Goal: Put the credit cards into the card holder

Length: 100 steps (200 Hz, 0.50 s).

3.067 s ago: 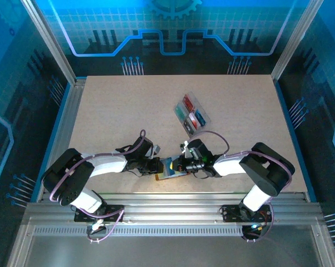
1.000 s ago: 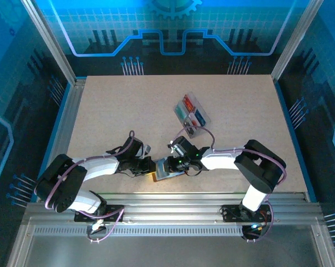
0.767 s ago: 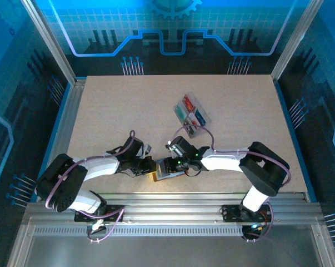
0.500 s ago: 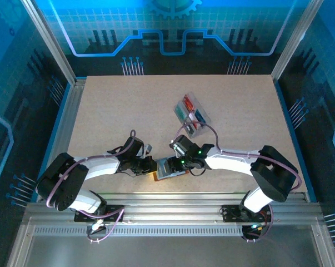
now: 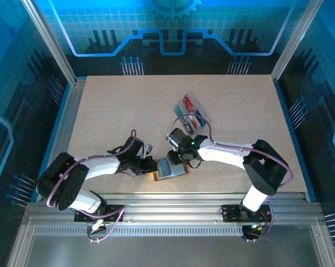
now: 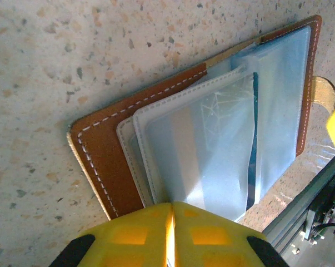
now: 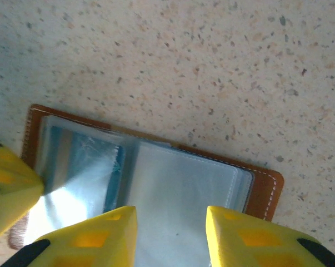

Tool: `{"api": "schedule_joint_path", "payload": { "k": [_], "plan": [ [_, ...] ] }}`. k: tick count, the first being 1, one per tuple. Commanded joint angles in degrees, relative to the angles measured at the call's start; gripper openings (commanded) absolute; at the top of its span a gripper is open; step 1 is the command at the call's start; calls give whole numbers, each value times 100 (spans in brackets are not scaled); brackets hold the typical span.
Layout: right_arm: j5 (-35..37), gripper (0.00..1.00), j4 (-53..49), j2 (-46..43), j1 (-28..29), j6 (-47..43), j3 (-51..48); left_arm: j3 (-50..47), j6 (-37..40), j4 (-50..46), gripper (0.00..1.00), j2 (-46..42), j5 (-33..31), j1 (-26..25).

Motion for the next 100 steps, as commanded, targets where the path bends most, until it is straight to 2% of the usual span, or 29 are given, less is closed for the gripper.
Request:
{"api": "schedule_joint_path", "payload": {
  "k": [1,69,100],
  "plan": [
    [199,38,-237,395,-72,-172,161,-77,175,-236,12,159,-142,-26],
    [236,38,-45,934,44,-48,-16,-52,174,-239,12,170,-137,-27],
    [242,29,70,988,137,46,-143,-65,174,-260,12,172,-155,-27]
  ]
}}
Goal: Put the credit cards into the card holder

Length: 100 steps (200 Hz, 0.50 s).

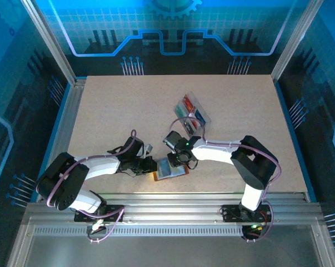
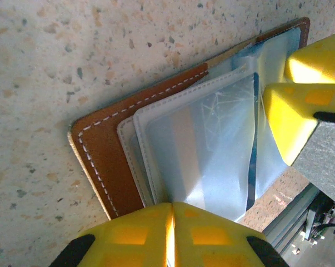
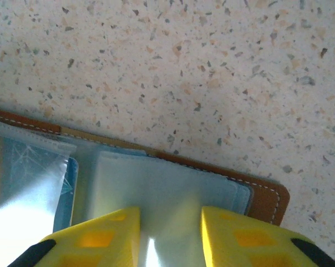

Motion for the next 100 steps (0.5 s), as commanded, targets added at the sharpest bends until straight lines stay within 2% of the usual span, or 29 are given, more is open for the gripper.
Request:
{"api": "schedule_joint_path", "payload": {
  "k": [1,40,60,100],
  "plan": [
    [25,29,-32,407,93,72,-220,-68,174,-262,12,160,-159,-27],
    [52,16,-47,168,114,86,-287,-69,170,-288,12,173,-186,-26],
    [224,0,-237,-44,122,48,-200,-78,175,-325,12,146,-214,-21],
    [899,0,-904,-186,399,40,344,-18,175,-390,12,127,-297,-84]
  ]
}}
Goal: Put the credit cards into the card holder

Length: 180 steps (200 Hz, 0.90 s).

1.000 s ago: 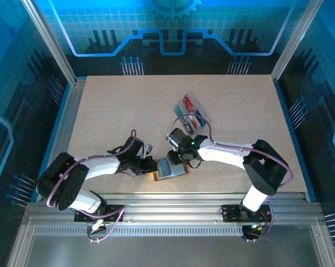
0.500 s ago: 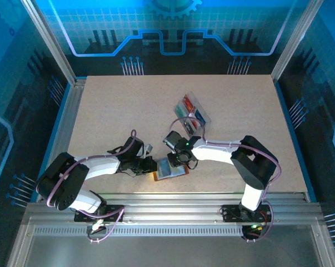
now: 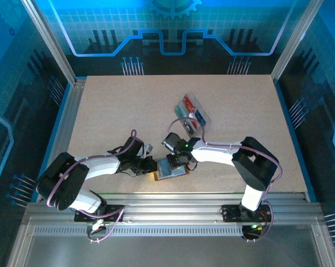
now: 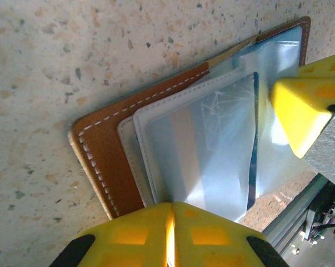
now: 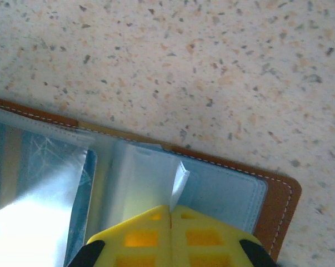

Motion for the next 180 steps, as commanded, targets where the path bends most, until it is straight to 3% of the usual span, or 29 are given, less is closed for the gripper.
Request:
{"api": "schedule_joint_path", "payload": {
  "k": [1,43,68,92,123,180],
  "plan": [
    [687,0,-793,-73,248,11,345,-9,177,-398,12,125,-298,-69],
    [1243,0,-1358,208,791,151,971,121,156,-456,12,221,-442,-270],
    [777,0,-1165,251,866,197,1026,162,107,-431,12,271,-460,-337],
    [-150,0,-513,141,749,284,810,137,14,-305,12,258,-384,-353],
    [-1386,23,509,2,385,582,325,116,-38,-249,12,243,-345,-346],
    [-2212,40,1207,-690,157,796,-416,80,-51,-250,12,188,-359,-351]
  ]
}}
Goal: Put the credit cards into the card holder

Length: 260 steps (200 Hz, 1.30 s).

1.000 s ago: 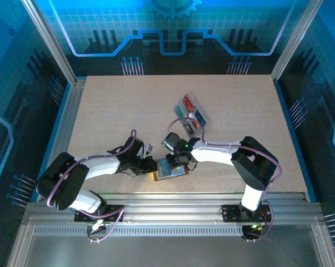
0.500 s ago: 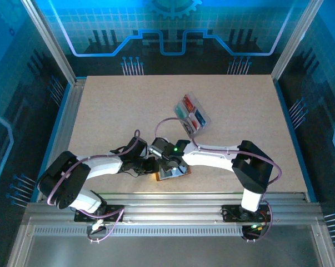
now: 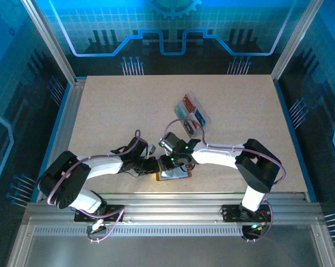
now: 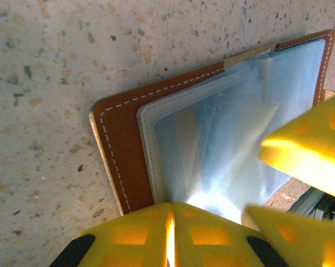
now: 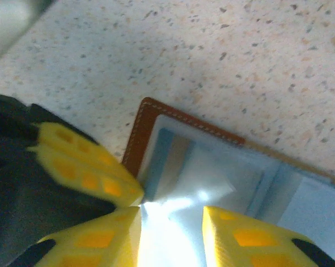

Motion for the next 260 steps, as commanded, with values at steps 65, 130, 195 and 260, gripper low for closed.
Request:
{"api": "schedule_joint_path", "payload": {
  "k": [65,130,195,260],
  "plan": [
    [-322,52,330,-1032,128,349,-1033,-61,-36,-266,13,-126,27,21],
    [-758,58,707,-1737,-548,262,-1640,-62,-71,-273,13,-205,210,133],
    [-1733,49,1798,-994,-594,381,-1636,-62,-91,-273,13,-155,232,152],
    [-1991,51,2372,-263,-404,469,-1446,-70,-317,-70,15,-454,888,479]
  ]
}}
